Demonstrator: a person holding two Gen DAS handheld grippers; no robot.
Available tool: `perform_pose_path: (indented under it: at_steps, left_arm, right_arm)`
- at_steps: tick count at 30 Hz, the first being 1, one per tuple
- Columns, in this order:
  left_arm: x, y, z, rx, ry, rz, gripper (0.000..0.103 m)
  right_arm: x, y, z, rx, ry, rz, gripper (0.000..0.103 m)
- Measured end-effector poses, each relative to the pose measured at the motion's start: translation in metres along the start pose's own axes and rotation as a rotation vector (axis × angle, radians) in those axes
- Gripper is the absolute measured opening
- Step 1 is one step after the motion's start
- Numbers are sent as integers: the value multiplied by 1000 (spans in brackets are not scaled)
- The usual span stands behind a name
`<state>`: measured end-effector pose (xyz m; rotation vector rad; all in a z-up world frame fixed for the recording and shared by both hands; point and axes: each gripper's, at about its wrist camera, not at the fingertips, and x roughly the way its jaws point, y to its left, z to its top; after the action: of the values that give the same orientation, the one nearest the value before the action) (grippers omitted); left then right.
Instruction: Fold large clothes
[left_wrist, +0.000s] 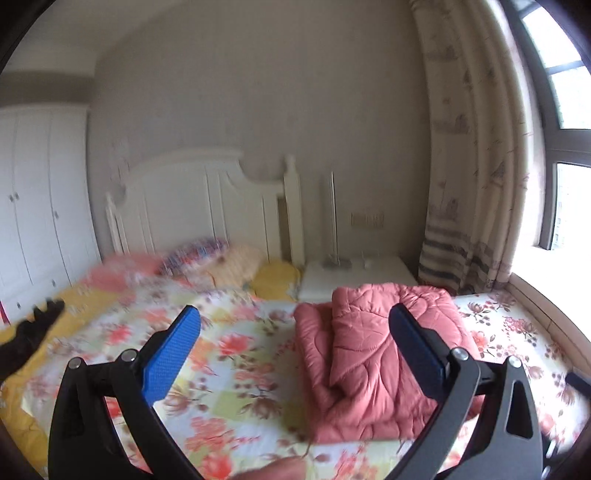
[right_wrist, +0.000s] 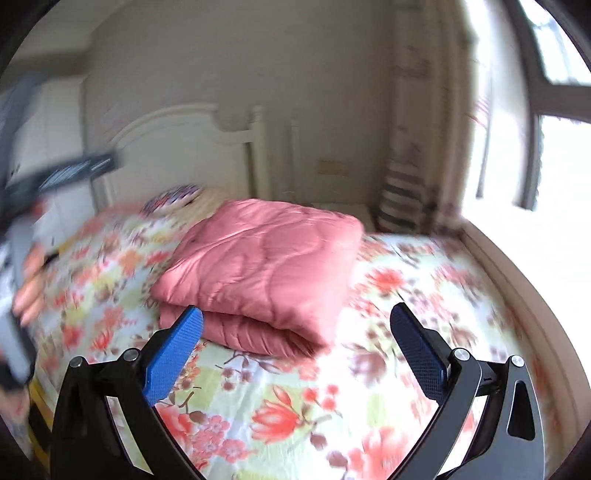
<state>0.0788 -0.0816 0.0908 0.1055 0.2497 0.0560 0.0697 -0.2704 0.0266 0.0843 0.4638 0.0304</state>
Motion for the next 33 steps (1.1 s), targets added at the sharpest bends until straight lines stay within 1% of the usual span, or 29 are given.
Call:
perform_pose_path:
  at_steps: [1,2,4,5,6,10,13,17,22,33]
  left_arm:
    - [-13,0,-5,11,-22,-6,101]
    - [-27,-2,-12,23,-18,-20,101]
    - [-41,-3,-24,24,17,-63,101]
    - [-49,-4,-34,19,48,-98,101]
    - [-53,-5,-39,15,67,-111,101]
    - [-63,-7,-64,-10,134,-142,101]
    - [-68,-10,-79,8,145,-133,101]
    - [-65,-10,-88,14,158,-122,101]
    - [-68,-7,-92,8,158,-109,101]
    - [-74,0,-94,-5,150,-104,101]
  right_arm:
    - [-9,-3,-3,4,-9,2,98]
    - [-16,-3,-6,0,-16,0,98]
    - [-29,0,-12,-21,-29,-11,98]
    - [-34,2,-16,-34,-35,-11,98]
    - [-40,8,-20,-42,-37,-12,98]
    - [-48,13,-34,-42,-28,-28,98]
    - [-46,18,-37,-30,-17,-25,98]
    - [-45,28,-39,-51,-16,-18,98]
    - [-46,42,-44,-87,-19,-11,98]
    - [-49,56,-47,-116,-18,1,98]
